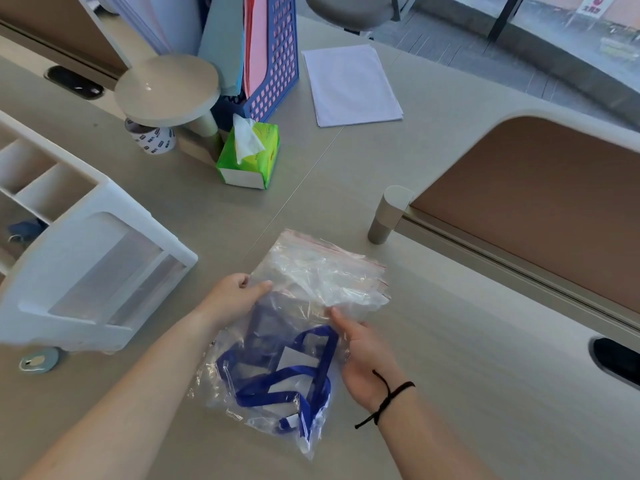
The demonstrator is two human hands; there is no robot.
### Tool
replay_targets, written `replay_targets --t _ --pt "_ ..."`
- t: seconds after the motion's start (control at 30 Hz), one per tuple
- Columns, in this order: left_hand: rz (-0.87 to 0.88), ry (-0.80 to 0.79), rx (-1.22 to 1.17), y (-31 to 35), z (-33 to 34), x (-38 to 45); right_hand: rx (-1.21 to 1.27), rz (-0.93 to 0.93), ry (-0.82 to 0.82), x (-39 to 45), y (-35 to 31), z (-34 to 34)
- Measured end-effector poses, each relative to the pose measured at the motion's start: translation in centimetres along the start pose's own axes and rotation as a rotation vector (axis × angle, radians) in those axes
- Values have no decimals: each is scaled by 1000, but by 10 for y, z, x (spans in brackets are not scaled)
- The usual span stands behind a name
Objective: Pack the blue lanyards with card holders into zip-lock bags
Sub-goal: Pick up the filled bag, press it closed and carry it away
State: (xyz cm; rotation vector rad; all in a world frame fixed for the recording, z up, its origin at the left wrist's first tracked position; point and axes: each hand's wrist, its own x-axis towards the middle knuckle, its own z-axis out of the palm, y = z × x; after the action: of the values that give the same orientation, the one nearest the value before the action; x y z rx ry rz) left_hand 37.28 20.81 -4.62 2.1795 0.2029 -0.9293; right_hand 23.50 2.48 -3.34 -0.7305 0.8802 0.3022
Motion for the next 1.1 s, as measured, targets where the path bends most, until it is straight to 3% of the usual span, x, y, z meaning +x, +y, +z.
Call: replay_targets --t 0.23,0.47,0.77,0.93,1.1 --pt "20 -228 -439 1 -14 -18 -112 -92 33 -8 -3 -9" --pt "59 -83 -553 2 -1 -46 -211 -158 122 -33 -14 -18" --pt "245 135 -454 37 23 -115 -171 -221 280 -81 -24 -50" --pt "319 103 -440 54 36 -164 -88 -333 322 -127 -30 -62" --pt "412 114 -382 73 50 -214 -202 -512 320 -187 -38 -77"
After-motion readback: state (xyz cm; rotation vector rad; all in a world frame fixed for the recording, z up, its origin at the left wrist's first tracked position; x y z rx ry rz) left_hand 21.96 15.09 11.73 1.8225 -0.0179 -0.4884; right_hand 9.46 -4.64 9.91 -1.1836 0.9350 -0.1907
